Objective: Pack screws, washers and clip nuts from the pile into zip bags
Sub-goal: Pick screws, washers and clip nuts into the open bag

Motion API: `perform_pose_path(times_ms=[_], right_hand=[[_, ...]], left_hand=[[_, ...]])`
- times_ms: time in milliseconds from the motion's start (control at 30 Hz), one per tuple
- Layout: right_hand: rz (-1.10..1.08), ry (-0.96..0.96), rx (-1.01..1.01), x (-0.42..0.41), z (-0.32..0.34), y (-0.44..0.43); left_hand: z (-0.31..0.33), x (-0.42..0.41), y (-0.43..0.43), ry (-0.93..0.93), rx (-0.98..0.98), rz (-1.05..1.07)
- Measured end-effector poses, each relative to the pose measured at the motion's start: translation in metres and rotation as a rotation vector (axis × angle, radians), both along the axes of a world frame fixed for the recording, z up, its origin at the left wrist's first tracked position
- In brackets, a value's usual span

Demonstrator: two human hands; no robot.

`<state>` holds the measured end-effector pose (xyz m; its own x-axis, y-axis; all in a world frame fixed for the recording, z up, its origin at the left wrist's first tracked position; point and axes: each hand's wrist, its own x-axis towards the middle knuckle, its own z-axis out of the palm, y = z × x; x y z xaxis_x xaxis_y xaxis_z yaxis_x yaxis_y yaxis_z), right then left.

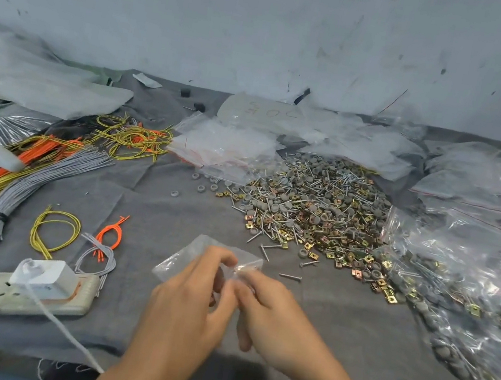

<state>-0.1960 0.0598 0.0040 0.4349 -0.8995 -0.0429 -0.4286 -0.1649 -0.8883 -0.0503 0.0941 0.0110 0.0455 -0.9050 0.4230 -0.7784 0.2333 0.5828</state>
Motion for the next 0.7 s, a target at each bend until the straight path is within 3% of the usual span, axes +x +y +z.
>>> perform_pose_path(times_ms=[33,100,200,300,367,467,500,600,700], right_hand=[[-0.014,-0.137,0.126,0.002,-0.003,-0.001],[-0.037,-0.209,0.19,0.004,-0.013,-0.006],[0.056,-0.114,0.066,0.005,-0.024,-0.01],[0.052,-0.23,0.039,-0.006,-0.023,-0.018],[-0.098,-0.036,-0.15,-0.025,-0.029,-0.038],[-0.133,0.668,-0.343,-0.055,-0.038,-0.069],[-0.129,0.775,-0.351,-0.061,-0.043,-0.076],[-0.12,0.869,-0.393,-0.063,-0.053,-0.083],[-0.102,0.836,-0.427,-0.06,-0.052,-0.087]], left_hand=[[-0.003,0.003,-0.001,-0.027,-0.021,0.028],[-0.008,0.01,-0.007,-0.06,-0.063,0.098],[-0.019,0.018,-0.022,-0.053,-0.075,0.176],[-0.026,0.025,-0.04,-0.027,-0.128,0.222],[-0.028,0.027,-0.052,-0.029,-0.168,0.23],[-0.033,0.029,-0.069,-0.058,-0.216,0.223],[-0.035,0.029,-0.074,-0.069,-0.223,0.22],[-0.041,0.028,-0.086,-0.107,-0.202,0.192],[-0.049,0.027,-0.093,-0.125,-0.116,0.148]])
